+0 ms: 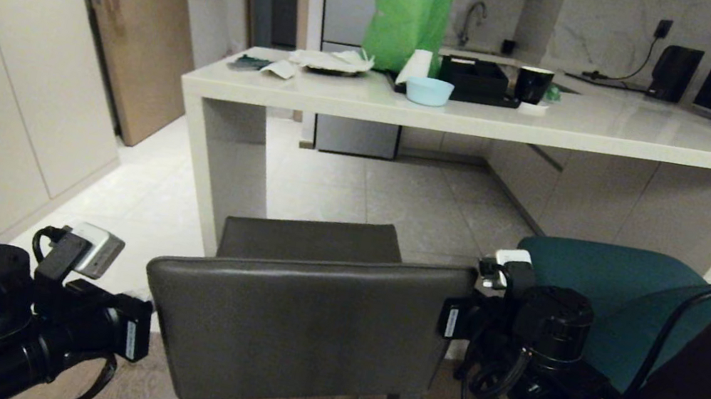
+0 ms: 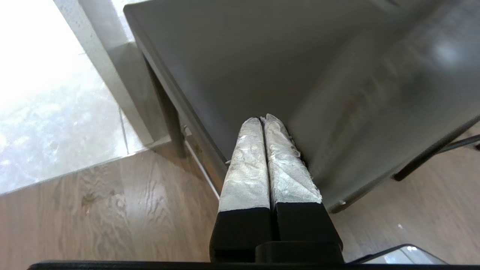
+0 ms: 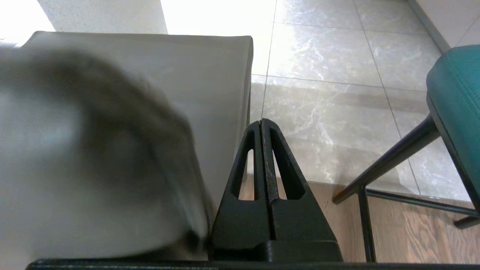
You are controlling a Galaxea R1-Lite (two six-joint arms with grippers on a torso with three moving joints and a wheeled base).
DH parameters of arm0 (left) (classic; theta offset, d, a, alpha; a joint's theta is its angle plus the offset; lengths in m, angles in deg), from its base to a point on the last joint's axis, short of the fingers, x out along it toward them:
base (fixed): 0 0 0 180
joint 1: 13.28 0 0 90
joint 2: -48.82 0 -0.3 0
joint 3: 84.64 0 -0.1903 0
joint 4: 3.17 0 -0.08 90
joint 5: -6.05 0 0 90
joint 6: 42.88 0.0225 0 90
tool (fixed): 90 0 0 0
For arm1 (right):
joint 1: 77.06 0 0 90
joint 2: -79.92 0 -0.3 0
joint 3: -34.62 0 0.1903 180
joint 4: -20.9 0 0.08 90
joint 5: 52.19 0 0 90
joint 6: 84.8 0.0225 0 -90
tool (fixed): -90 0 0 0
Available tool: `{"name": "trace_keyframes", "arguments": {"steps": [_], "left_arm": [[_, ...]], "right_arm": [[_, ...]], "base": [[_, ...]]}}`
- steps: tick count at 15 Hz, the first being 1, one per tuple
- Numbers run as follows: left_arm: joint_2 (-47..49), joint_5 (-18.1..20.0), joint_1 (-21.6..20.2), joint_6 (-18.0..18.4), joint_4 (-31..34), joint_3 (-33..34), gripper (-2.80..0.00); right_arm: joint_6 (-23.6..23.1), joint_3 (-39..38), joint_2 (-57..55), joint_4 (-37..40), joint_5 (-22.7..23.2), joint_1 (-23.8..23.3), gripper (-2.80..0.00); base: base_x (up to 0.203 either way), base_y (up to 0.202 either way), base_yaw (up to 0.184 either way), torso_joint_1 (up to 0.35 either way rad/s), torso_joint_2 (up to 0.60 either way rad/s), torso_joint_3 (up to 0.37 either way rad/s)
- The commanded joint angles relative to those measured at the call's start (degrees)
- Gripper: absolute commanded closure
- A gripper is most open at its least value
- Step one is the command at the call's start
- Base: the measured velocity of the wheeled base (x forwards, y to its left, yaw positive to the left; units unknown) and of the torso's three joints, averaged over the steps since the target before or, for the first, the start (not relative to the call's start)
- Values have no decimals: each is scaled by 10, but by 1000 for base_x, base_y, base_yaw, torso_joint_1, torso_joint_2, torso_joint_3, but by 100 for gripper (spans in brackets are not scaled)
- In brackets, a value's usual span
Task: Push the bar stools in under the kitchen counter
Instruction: Push the gray chair back under the dining table
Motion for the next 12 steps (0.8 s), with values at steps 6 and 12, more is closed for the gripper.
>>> {"name": "trace_keyframes", "arguments": {"steps": [6,12], "left_arm": [[78,-56,7,2,5,-107,0],[34,-54,-48,13,49,-79,0]], "right_arm": [[-1,-43,10,-28,-1,2,0],[0,-49,10,-46,1,5,0]], "base": [[0,0,0,0,0,0],[0,0,0,0,0,0]]}}
